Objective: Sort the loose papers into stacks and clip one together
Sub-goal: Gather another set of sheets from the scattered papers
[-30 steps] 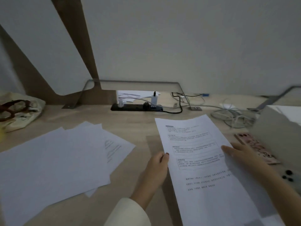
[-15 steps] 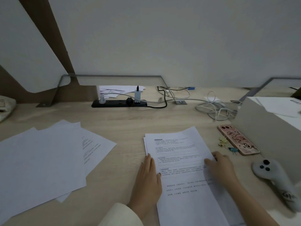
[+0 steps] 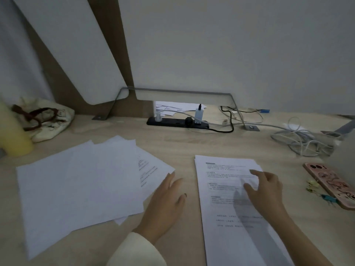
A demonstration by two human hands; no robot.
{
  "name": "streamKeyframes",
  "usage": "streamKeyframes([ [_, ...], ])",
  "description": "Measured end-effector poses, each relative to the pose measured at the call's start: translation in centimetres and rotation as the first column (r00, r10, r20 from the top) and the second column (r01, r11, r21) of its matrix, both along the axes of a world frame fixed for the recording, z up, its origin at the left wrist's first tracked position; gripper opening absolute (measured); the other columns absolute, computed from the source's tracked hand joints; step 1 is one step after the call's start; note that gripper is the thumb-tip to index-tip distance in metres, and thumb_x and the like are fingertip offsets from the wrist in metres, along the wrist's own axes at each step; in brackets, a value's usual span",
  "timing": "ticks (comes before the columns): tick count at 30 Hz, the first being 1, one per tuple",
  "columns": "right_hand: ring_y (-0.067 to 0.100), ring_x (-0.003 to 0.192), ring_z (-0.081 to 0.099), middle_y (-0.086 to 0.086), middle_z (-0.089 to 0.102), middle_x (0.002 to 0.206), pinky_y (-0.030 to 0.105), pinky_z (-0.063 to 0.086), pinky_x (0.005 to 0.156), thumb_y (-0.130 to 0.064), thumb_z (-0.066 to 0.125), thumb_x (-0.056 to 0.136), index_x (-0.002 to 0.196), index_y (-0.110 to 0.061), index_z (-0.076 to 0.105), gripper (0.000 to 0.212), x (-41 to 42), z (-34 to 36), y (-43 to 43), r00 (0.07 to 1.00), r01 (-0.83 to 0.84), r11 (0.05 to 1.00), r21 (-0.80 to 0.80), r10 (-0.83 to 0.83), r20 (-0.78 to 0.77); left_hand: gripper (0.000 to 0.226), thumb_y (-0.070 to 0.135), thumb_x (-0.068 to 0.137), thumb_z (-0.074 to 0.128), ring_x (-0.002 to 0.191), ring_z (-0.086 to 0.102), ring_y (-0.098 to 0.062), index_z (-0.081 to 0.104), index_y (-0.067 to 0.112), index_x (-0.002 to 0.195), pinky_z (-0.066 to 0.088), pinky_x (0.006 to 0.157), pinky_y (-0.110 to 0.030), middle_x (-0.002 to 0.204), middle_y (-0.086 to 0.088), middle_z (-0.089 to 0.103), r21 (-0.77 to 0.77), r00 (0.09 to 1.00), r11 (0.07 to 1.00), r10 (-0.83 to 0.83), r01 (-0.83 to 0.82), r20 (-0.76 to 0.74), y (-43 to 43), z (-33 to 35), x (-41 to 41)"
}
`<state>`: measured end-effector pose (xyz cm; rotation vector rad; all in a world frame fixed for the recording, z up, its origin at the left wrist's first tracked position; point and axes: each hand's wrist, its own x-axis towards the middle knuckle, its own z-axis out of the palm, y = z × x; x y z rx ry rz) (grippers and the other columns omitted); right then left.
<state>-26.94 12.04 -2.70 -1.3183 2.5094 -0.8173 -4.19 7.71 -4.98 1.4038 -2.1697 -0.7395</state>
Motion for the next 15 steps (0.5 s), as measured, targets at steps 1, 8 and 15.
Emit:
streamKeyframes([
  [1,0.034,0.129,0.029,0.020,0.036,0.139,0.034,0.021,0.106,-0.015,0.058,0.088,0.132,-0.011,0.047,0.045,1.6,0.3,-0.8,0.997,-0.082,0.996,-0.026,0.082,0.001,0.049,0.034,0.097,0.034,0.144,0.000,-0.005,0.024,0.026,0.144,0.005,0.113,-0.020,0.157,0.012,0.002,-0.031,0.999,0.998,0.051,-0.050,0.020,-0.2,0.1,1.8],
  [8,0.020,0.132,0.036,0.001,0.038,0.145,0.030,0.032,0.101,-0.020,0.052,0.091,0.134,-0.024,0.046,0.044,15.2,2.1,-5.4,0.583,-0.528,0.848,-0.046,0.402,0.706,0.083,0.069,0.079,0.036,0.145,-0.011,-0.012,0.012,0.028,0.147,-0.003,0.118,-0.035,0.158,0.006,-0.005,-0.041,0.900,0.927,0.372,-0.372,0.226,-0.6,-0.9,15.2],
  [15,0.018,0.066,0.043,0.001,0.041,0.077,0.026,0.037,0.057,-0.001,0.056,0.085,0.067,-0.015,0.045,0.025,21.5,0.6,-9.5,0.429,-0.406,0.912,0.052,0.140,0.893,0.145,0.094,0.020,-0.020,0.142,-0.024,-0.021,-0.012,0.024,0.147,-0.011,0.117,-0.042,0.155,-0.007,-0.025,0.043,0.824,0.915,0.340,-0.401,0.453,0.7,-2.2,20.1],
])
